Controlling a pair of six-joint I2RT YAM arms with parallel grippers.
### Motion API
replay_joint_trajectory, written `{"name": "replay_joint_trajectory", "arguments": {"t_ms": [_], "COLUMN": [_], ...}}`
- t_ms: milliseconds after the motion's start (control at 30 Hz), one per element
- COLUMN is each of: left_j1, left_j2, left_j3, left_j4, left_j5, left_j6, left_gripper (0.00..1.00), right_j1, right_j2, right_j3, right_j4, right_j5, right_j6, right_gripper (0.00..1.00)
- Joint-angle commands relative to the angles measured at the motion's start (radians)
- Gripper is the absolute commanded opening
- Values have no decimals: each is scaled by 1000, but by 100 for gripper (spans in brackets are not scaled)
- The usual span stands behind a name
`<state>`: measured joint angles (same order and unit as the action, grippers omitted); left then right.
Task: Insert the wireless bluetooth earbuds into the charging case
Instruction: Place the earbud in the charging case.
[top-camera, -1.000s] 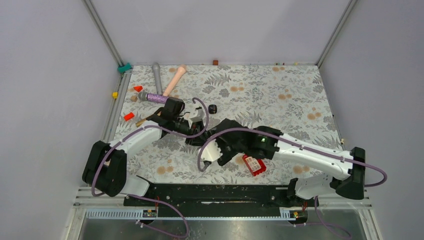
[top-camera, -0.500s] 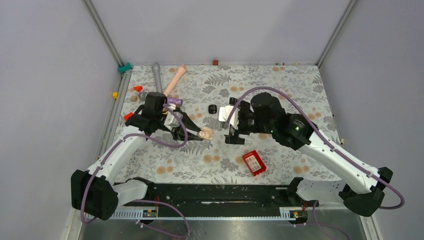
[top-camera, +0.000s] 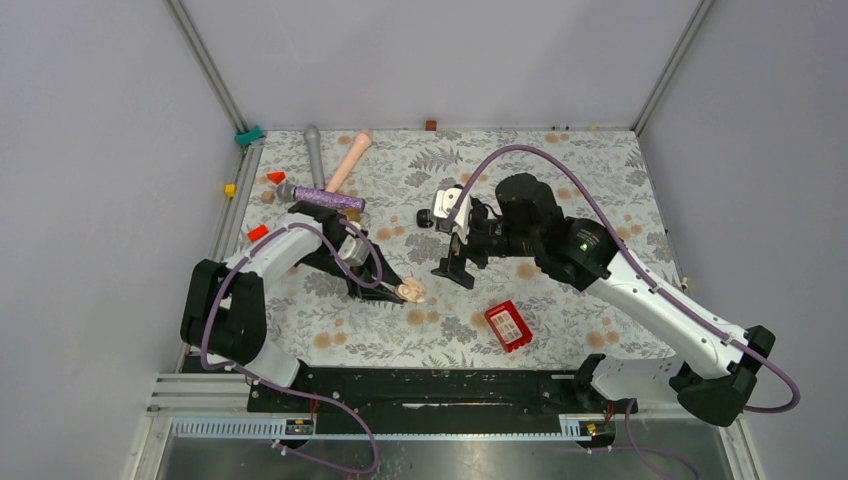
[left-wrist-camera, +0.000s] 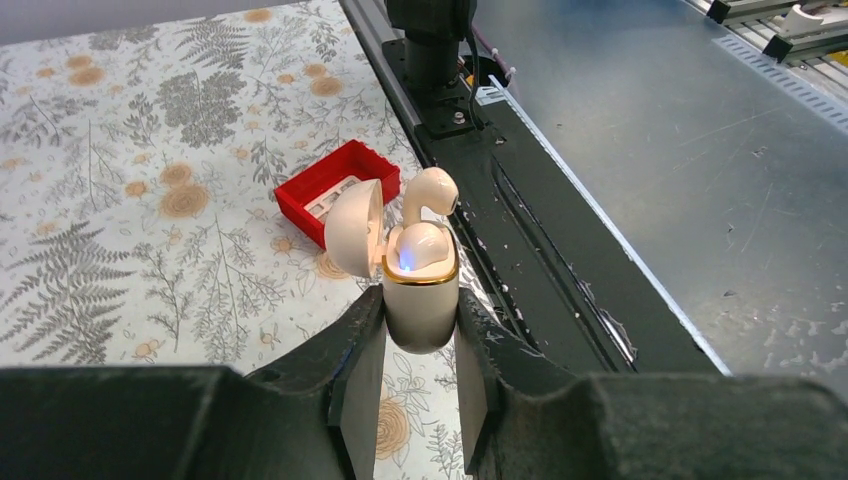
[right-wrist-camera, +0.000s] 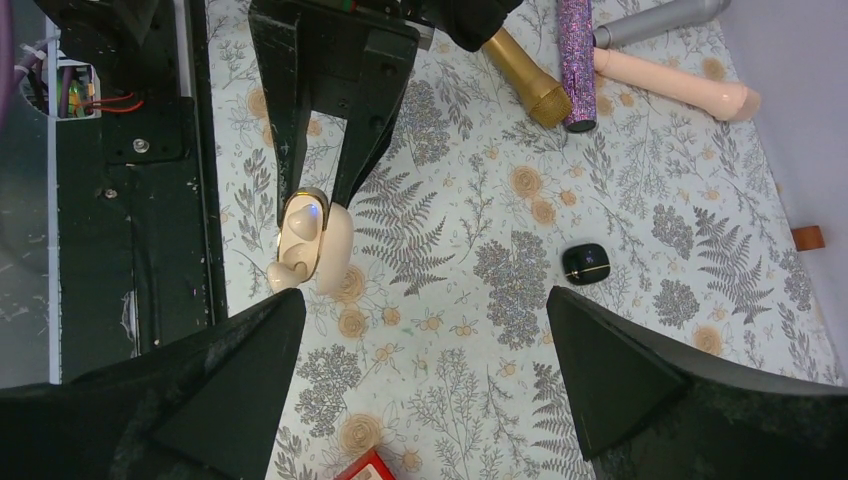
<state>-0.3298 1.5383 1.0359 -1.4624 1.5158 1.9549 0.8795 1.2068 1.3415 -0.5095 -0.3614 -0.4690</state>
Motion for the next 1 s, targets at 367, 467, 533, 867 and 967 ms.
{"name": "replay_joint_trajectory", "arguments": {"t_ms": [367,467,533,867,967], "left_j1": [-9,-32,-47,-114,-118], "left_j2": [34,47,54,-59,-133], "left_j3": [197,253,280,239,157], "left_j4": [-150,-150,-150,464,694], "left_j5": [53,-30,-72,-374,-428], "left_j6": [-20,-93,-141,-884,-1052], "left_gripper": [0,0,0,0,0], "right_j1": [-5,-6,-5,-11,-14], "right_j2": [-57,-71,-81,-112,-111], "right_j3": [-59,-64,-67,-96,-97], "right_j4": [-5,-15,-13,13,20], "right_j5": [32,74,111,211,235], "right_j6": [-103,-131,-144,-169,-168], "right_gripper": [100,100,100,100,99]}}
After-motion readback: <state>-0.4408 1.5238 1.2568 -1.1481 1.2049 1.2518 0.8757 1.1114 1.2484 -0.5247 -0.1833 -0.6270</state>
